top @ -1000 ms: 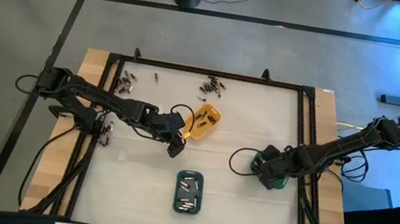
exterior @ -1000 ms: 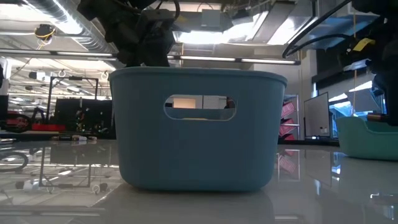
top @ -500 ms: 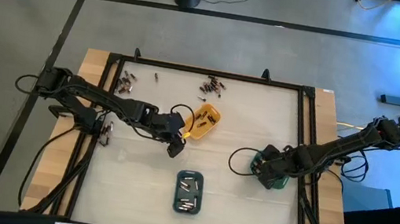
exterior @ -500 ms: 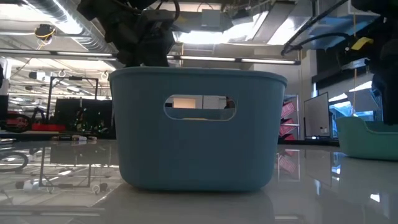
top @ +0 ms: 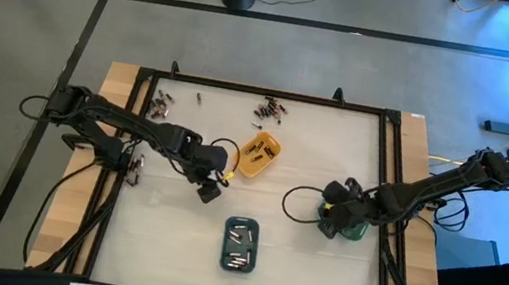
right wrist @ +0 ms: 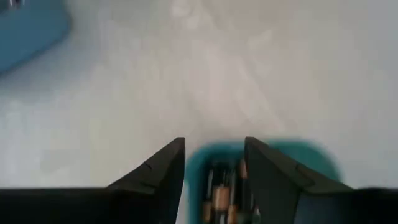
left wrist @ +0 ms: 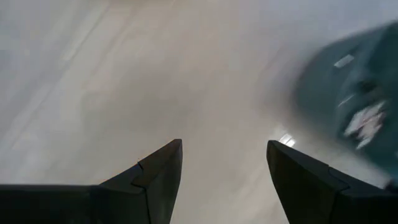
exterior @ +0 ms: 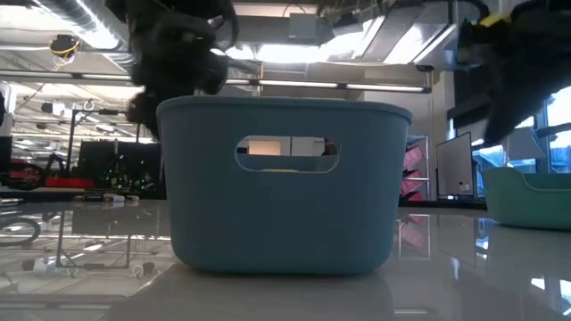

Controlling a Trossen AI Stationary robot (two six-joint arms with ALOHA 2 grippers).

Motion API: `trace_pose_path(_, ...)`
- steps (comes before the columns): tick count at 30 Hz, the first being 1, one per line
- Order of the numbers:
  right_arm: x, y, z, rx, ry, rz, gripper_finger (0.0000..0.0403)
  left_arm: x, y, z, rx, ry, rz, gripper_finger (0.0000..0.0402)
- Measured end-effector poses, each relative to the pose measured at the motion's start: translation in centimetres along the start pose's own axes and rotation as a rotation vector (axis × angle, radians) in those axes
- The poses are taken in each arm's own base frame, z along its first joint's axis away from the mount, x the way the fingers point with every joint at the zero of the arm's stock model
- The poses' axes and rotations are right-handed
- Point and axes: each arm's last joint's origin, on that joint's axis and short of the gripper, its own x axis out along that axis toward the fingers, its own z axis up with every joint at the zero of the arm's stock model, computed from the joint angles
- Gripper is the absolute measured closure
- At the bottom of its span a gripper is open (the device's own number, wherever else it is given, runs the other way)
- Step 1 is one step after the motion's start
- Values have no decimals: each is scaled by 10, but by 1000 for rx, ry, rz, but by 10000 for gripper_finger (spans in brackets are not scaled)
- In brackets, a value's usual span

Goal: Sort batteries
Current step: Put the silver battery into the blue bin

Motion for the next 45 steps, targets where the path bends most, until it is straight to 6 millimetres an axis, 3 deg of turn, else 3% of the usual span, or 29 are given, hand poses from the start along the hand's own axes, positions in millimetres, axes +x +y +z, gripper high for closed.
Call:
trace_pose_path(10, -7, 9, 21, -60, -336, -88, 235, -18, 29, -28, -104, 325, 347, 178)
trace_pose_path(14, -8, 12, 26, -73, -394, -75, 235, -19, 34, -26, -148, 327, 373, 178)
trace_pose_path(17, -9, 13, 27, -91, -402, -70, 235, -20, 37, -22, -81, 335, 361, 178)
trace_pose_path(23, -9, 13, 27, -100, -403, -72, 235, -25, 62, -4, -158, 276, 427, 178)
trace_pose_path(29, -9, 14, 27, -139, -402, -80, 235, -35, 105, 19, -260, 237, 476, 178)
trace_pose_path(35, -9, 12, 28, -162, -444, -137, 235, -52, 165, 36, -434, 162, 574, 178)
trace_pose_path(41, -11, 10, 30, -194, -507, -241, 235, -66, 224, 49, -639, 21, 559, 178)
trace_pose_path(45, -7, 3, 37, -182, -486, -255, 235, -64, 251, 51, -683, 31, 564, 180)
